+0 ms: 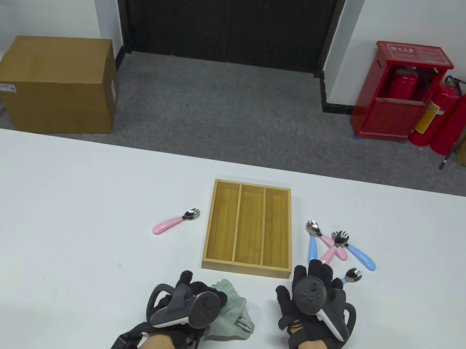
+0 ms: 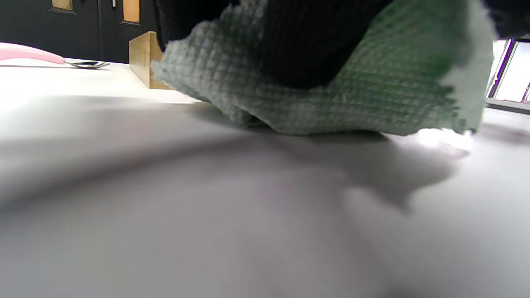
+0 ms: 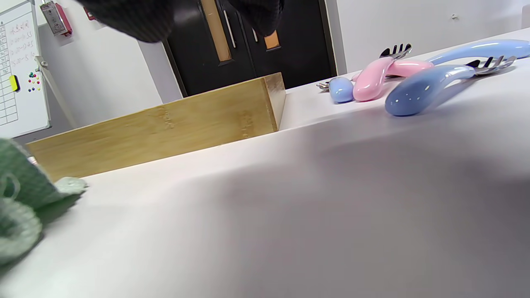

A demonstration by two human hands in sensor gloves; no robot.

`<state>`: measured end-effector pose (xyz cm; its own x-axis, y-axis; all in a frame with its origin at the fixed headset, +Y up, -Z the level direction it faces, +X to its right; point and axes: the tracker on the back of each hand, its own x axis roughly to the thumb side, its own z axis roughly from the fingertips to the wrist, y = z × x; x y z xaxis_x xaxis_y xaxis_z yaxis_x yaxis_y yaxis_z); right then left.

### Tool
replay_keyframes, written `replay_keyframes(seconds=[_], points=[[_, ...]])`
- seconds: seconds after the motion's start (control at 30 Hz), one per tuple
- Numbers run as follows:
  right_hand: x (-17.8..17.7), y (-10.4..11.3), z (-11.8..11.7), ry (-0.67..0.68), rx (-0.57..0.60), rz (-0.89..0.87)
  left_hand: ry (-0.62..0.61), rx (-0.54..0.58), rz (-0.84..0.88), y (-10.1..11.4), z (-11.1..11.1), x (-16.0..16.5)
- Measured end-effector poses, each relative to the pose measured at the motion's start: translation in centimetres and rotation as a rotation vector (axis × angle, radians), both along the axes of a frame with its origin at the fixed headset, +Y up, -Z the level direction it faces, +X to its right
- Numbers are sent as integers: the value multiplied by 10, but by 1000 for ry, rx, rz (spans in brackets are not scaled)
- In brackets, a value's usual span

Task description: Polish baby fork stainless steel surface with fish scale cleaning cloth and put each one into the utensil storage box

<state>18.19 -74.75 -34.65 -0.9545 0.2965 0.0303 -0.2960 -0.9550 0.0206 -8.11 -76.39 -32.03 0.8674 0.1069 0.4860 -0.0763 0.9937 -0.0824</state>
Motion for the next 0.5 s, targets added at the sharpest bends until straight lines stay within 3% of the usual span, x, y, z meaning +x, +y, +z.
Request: replay_keyframes(seconds=[0.3,0.5], points=[[6,0,-1,-28,-10,-28,9,100,-16,5,1,-1],[24,1,-4,-71,-2,-53,38,125,175,20,2,-22]])
